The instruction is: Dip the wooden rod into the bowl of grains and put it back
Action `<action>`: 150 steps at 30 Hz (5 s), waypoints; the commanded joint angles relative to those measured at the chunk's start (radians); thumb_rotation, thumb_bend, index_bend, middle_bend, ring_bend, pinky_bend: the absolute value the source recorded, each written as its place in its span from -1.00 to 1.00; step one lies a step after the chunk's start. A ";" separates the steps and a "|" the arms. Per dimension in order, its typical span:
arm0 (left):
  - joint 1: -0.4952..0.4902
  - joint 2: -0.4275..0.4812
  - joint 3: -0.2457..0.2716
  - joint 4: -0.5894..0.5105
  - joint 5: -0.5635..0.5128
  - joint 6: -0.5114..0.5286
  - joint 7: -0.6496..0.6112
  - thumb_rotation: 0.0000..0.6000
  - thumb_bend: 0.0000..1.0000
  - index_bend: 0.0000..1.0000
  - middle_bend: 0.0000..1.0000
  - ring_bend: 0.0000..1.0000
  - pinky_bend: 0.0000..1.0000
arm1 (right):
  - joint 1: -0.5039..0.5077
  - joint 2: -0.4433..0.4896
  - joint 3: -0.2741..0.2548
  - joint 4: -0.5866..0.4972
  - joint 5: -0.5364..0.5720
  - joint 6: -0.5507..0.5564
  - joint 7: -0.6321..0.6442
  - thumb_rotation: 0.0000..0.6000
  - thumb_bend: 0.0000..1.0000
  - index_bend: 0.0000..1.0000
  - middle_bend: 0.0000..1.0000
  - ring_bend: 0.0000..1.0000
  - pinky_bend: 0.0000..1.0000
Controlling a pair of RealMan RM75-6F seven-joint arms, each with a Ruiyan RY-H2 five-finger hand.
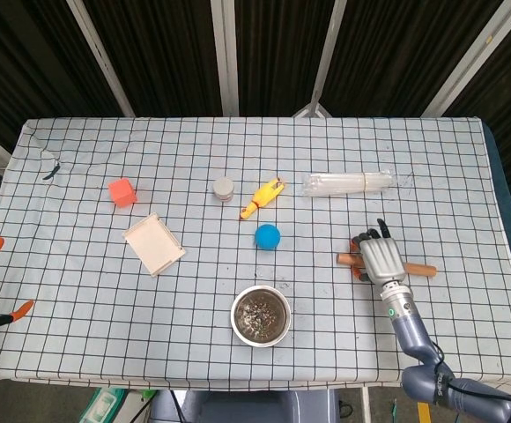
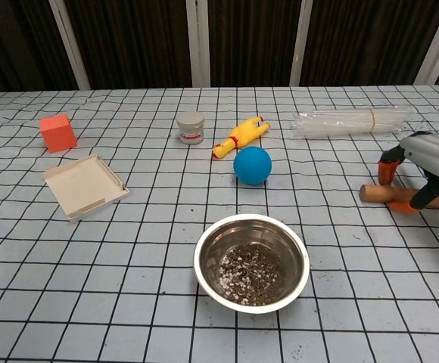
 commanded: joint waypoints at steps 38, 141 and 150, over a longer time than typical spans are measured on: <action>0.000 0.003 0.002 -0.003 -0.002 -0.002 -0.004 1.00 -0.88 -1.00 -1.00 -1.00 -1.00 | 0.006 -0.002 -0.025 0.013 -0.015 0.015 -0.011 1.00 -0.29 0.07 0.08 -0.08 -0.98; 0.001 0.004 0.003 -0.011 -0.001 -0.004 -0.036 1.00 -0.88 -1.00 -1.00 -1.00 -1.00 | -0.079 -0.187 -0.063 -0.360 -0.468 0.448 0.980 1.00 0.20 0.45 0.29 0.30 -0.81; -0.001 0.005 0.002 -0.012 -0.005 -0.009 -0.039 1.00 -0.88 -1.00 -1.00 -1.00 -1.00 | -0.079 -0.259 -0.069 -0.248 -0.456 0.448 1.014 1.00 0.20 0.45 0.29 0.30 -0.81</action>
